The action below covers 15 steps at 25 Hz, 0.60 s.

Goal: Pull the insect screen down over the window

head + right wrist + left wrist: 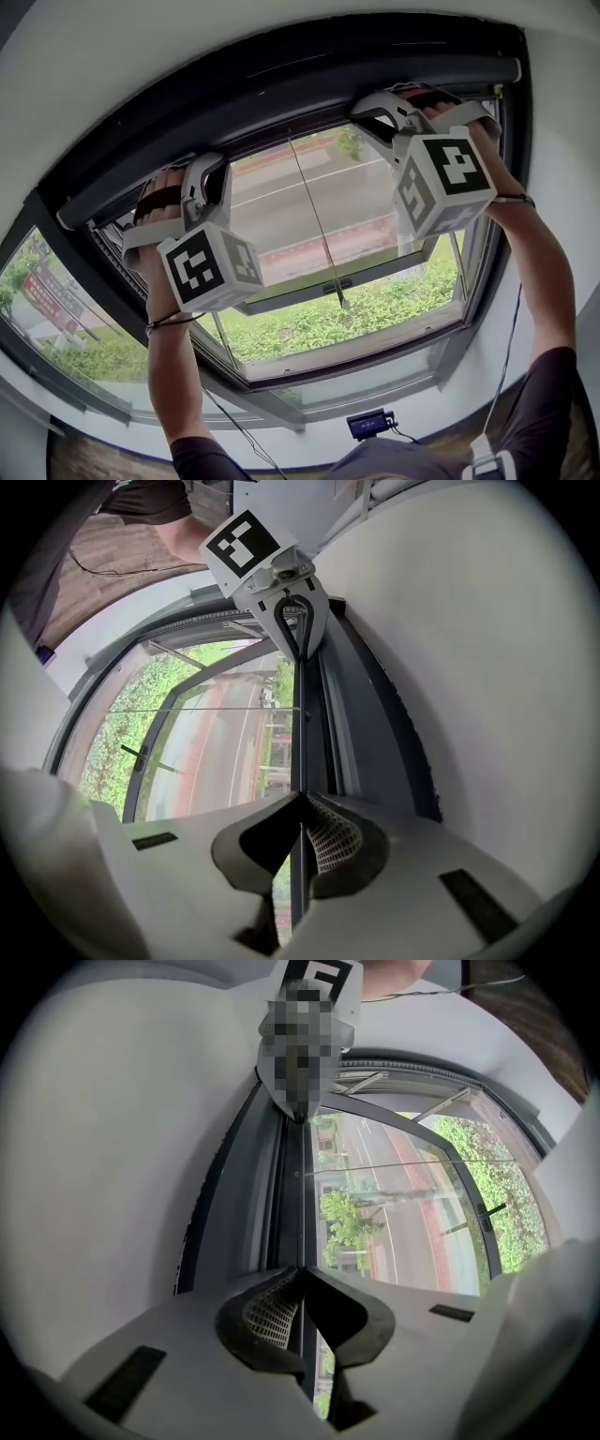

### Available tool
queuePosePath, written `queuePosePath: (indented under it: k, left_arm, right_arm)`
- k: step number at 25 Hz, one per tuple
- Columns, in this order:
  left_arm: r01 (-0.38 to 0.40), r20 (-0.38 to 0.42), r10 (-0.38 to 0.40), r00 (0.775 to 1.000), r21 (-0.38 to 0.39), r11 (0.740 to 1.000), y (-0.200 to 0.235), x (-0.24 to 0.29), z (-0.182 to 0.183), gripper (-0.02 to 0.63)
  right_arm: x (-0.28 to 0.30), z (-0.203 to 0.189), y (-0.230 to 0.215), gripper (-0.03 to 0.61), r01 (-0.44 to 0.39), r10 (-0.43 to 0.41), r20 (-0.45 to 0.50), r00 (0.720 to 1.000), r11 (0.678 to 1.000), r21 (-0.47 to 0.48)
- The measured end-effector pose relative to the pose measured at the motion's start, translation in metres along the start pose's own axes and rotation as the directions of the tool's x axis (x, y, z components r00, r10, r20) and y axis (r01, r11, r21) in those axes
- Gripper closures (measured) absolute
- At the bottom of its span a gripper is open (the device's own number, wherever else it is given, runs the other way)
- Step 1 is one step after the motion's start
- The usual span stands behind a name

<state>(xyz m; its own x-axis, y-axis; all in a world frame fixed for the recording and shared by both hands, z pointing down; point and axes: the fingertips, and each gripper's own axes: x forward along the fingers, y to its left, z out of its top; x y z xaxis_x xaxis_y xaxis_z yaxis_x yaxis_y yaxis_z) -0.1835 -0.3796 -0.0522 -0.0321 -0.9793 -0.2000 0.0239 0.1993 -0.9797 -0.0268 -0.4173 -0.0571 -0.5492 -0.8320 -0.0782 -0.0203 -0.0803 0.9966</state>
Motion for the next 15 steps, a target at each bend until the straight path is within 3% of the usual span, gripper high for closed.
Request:
queuePosePath:
  k: [8, 15]
  left_arm:
    - [0.097, 0.026, -0.095, 0.995, -0.061, 0.993, -0.015, -0.005, 0.000, 0.591]
    - [0.173, 0.053, -0.169, 0.984, -0.064, 0.983, -0.042, -0.017, 0.004, 0.591]
  right_arm:
    - [-0.002, 0.001, 0.017, 0.555, -0.087, 0.087, -0.009, 0.996, 0.996, 0.013]
    - [-0.011, 0.002, 0.048, 0.555, -0.191, 0.192, -0.014, 0.981, 0.981, 0.012]
